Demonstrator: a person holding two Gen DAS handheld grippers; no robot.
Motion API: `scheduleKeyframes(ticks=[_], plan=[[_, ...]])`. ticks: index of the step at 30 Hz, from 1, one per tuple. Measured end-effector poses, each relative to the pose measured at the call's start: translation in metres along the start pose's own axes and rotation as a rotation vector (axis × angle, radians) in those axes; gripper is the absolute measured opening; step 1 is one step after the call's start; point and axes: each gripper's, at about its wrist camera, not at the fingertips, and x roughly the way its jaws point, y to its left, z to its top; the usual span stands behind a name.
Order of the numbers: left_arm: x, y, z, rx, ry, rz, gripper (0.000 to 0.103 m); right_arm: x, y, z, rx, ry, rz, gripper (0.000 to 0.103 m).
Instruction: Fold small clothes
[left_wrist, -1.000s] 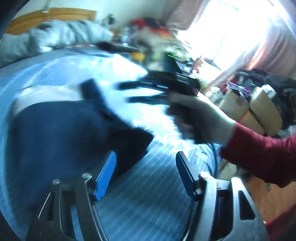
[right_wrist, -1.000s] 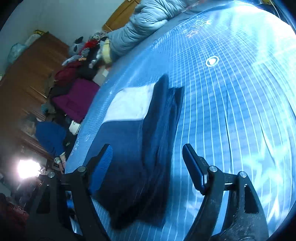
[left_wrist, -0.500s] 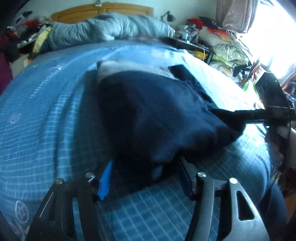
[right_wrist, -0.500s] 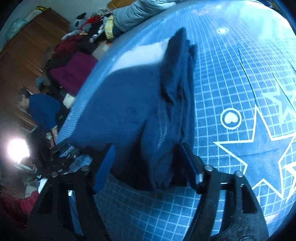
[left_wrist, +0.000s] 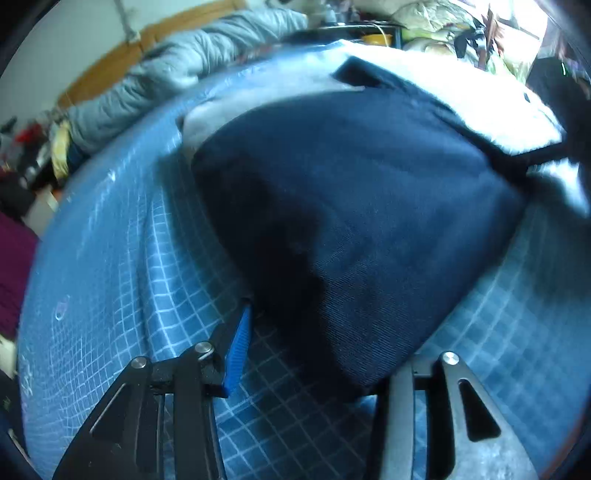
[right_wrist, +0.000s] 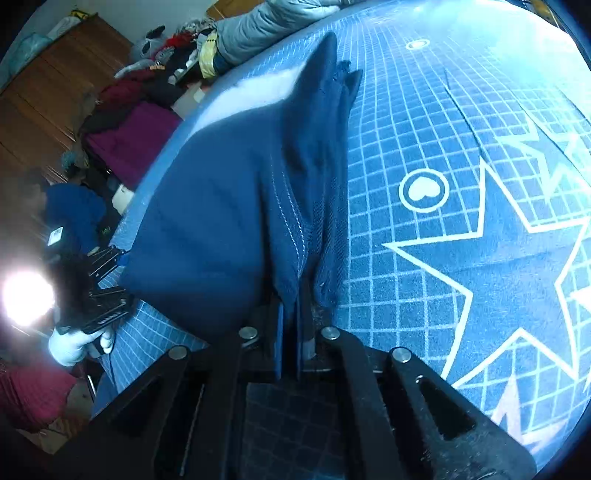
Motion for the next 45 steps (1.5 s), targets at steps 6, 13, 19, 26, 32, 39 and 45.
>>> scheduleKeyframes(ticks=[6,13,19,26,32,39,45], plan=[[-0.046,0.008,-0.016,-0.088,-0.184,-0.108,0.038,-0.052,0.010,0.004,-0.027,-0.075,0.019,0.038],[-0.021,0.040,0.025,-0.185,-0.320,-0.081,0.037,-0.001,0.019,0.056,-0.028,-0.050,-0.027,0.041],[0.102,-0.008,0.019,0.058,-0.133,0.015,0.038,0.020,0.017,0.075,-0.055,-0.073,-0.106,0.000],[0.100,0.019,0.032,-0.094,-0.185,-0.069,0.037,0.031,0.006,0.069,-0.069,-0.045,-0.086,0.000],[0.155,0.017,0.022,-0.052,-0.070,-0.084,0.054,0.019,0.016,0.063,-0.079,-0.067,-0.112,0.005],[0.182,0.048,0.035,-0.178,-0.103,-0.161,0.068,-0.030,0.094,0.073,-0.222,-0.229,-0.124,0.012],[0.199,0.057,0.050,-0.222,-0.082,-0.214,0.071,0.112,0.164,0.072,-0.325,0.300,0.174,0.010]])
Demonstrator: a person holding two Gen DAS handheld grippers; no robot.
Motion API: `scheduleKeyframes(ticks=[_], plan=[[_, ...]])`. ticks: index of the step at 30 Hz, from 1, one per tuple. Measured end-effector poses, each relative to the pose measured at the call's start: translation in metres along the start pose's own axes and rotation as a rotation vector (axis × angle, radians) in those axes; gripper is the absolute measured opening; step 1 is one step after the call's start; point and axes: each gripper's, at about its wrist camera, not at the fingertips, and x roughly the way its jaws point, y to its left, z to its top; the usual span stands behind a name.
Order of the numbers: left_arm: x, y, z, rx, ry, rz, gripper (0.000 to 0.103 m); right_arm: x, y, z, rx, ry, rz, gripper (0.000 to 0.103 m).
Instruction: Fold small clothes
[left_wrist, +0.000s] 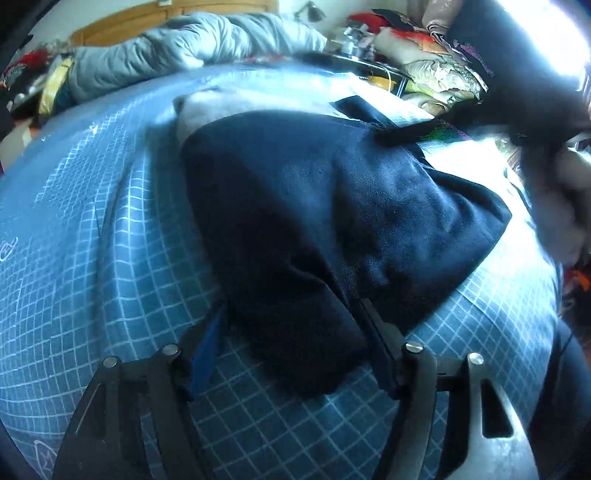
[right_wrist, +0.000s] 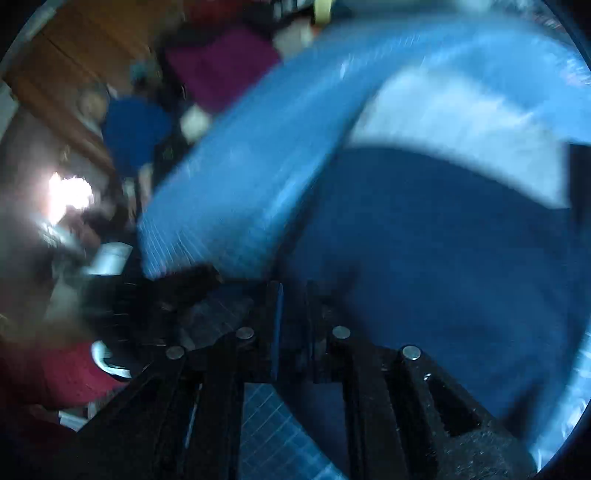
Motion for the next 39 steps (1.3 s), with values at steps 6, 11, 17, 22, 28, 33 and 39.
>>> scheduleKeyframes(ticks=[6,11,17,22,28,33,39], plan=[[-0.033,0.000,-0.036,0.003,-0.008,0.002,0.070,0.009,-0.059,0.079,0.175,-0.086,0.044,0.000],[-0.035,0.033,-0.026,-0.032,-0.007,-0.048,0.071,0.030,-0.104,0.132,0.218,-0.095,-0.034,0.000],[-0.036,0.041,-0.029,-0.045,-0.008,-0.061,0.072,-0.024,-0.118,0.114,0.260,-0.237,-0.120,0.010],[-0.041,0.044,-0.036,-0.051,-0.005,-0.063,0.073,-0.083,-0.144,0.064,0.230,-0.280,-0.424,0.025],[-0.057,0.020,-0.049,-0.054,-0.004,-0.045,0.075,-0.114,-0.134,0.030,0.318,-0.342,-0.466,0.028],[-0.072,0.000,-0.058,-0.049,-0.007,0.007,0.082,-0.103,-0.018,-0.043,0.044,-0.312,-0.364,0.030],[-0.072,0.006,-0.054,-0.073,0.000,-0.028,0.084,-0.079,-0.022,-0.138,0.124,-0.228,-0.386,0.026]])
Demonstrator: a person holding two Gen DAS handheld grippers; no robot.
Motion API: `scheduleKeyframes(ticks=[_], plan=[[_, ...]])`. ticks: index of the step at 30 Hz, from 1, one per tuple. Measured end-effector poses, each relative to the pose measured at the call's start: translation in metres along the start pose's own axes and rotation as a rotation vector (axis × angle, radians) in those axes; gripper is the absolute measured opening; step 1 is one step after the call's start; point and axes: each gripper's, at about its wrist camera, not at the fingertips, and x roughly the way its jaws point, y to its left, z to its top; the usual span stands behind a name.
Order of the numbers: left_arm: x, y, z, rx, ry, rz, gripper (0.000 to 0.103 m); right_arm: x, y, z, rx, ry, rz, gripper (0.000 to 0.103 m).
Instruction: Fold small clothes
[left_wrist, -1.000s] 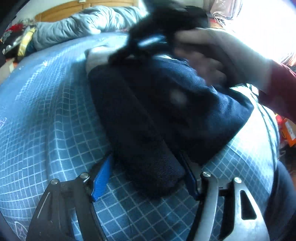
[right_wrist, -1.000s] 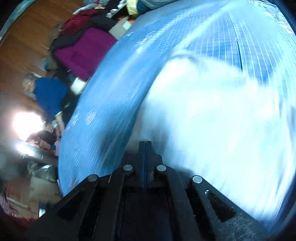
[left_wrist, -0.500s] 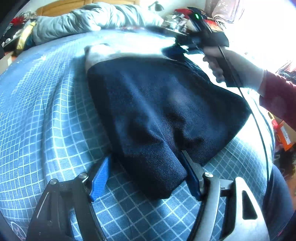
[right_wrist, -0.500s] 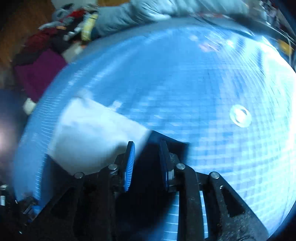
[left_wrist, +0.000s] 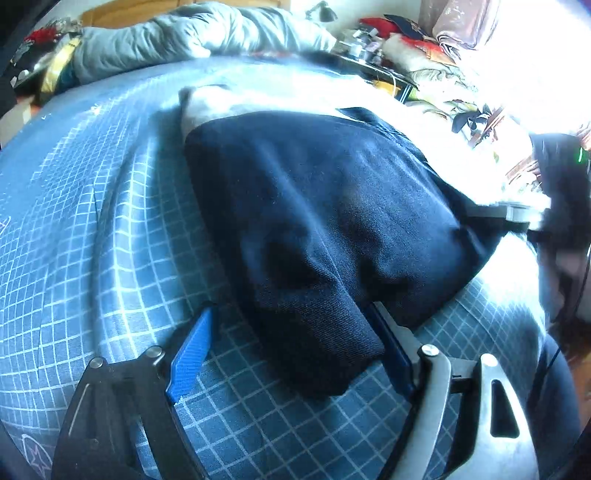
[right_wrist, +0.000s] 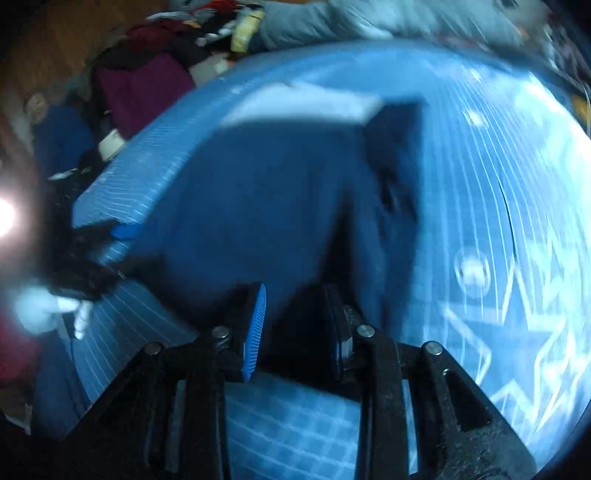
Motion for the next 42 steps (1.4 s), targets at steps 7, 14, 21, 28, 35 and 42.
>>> scheduleKeyframes(ticks=[7,14,21,28,35,42], plan=[[-0.010,0.007,-0.001,-0.044,0.011,0.016,0.087,-0.025,-0.030,-0.014,0.090,0.001,-0.056,0.016],[-0.076,0.006,-0.039,-0.064,-0.052,0.274,0.093,-0.076,-0.011,-0.034,0.064,-0.097,-0.209,0.089],[-0.091,0.061,-0.083,-0.330,0.014,0.460,0.102,-0.062,-0.003,-0.076,-0.002,-0.023,-0.363,0.090],[-0.088,0.063,-0.088,-0.353,0.025,0.481,0.103,-0.064,-0.013,-0.101,0.047,-0.018,-0.370,0.103],[-0.080,0.065,-0.079,-0.430,0.015,0.531,0.103,-0.059,-0.020,-0.094,0.088,-0.051,-0.366,0.103],[-0.081,0.063,-0.080,-0.433,0.010,0.540,0.103,-0.062,-0.017,-0.104,0.078,-0.074,-0.378,0.103]])
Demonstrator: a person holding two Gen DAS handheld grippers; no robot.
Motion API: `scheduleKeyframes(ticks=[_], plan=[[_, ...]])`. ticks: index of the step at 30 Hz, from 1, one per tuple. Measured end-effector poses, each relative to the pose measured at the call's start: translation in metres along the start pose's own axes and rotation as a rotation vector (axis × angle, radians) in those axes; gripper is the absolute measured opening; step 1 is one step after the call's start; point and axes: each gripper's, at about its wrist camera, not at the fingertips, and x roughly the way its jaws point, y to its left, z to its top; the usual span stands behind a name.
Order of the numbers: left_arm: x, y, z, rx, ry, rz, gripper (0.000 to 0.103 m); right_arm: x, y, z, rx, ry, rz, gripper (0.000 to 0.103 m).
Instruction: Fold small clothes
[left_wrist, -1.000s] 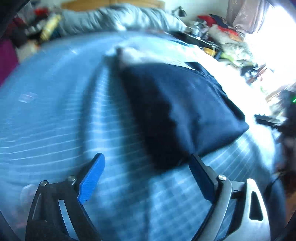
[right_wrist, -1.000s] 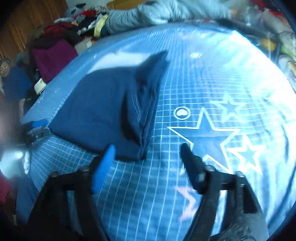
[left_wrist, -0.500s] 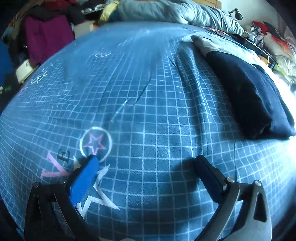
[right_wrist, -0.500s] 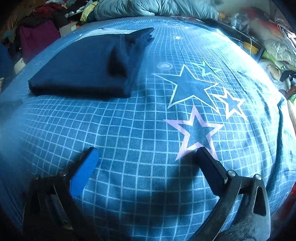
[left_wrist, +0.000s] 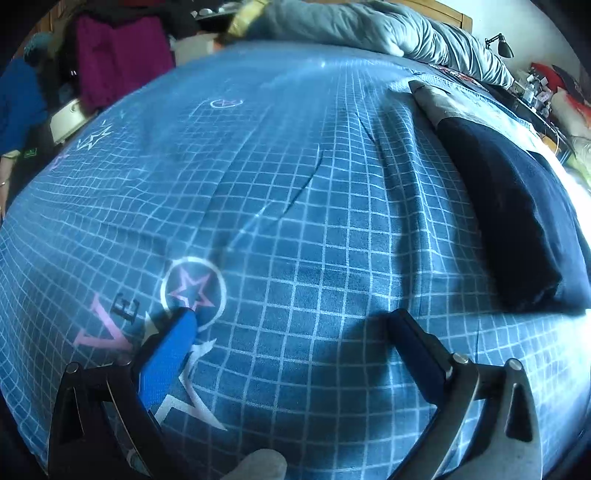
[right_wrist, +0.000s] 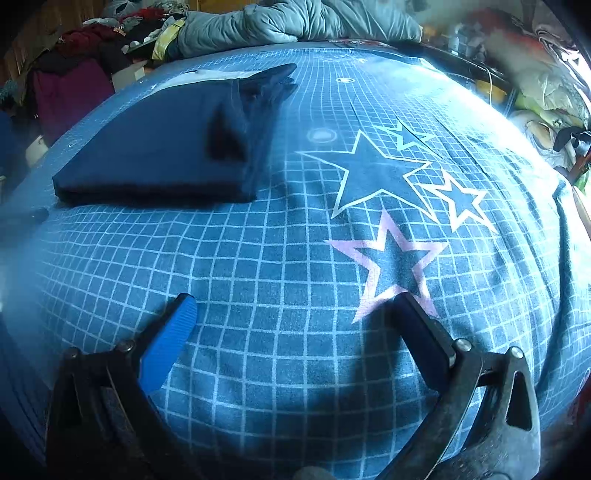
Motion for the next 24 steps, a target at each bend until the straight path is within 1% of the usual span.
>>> scheduleKeyframes(ticks=[6,10,24], plan=[[0.0011,-0.0023,0.0022,0.003,0.000,0.000,0.103,-0.0008,0.0000,-0.0009,0.003,-0.008,-0.001,0.103],[0.0094,0.0042,0.0057,0.004,0.002,-0.003,0.103,-0.0011,0.0000,-0.0006,-0.001,-0.010,-0.007,0.103],[0.0075,0.0019,0.0053,0.004,0.004,-0.005,0.103,-0.0007,0.0005,0.0007,0.004,-0.019,-0.002,0.103]])
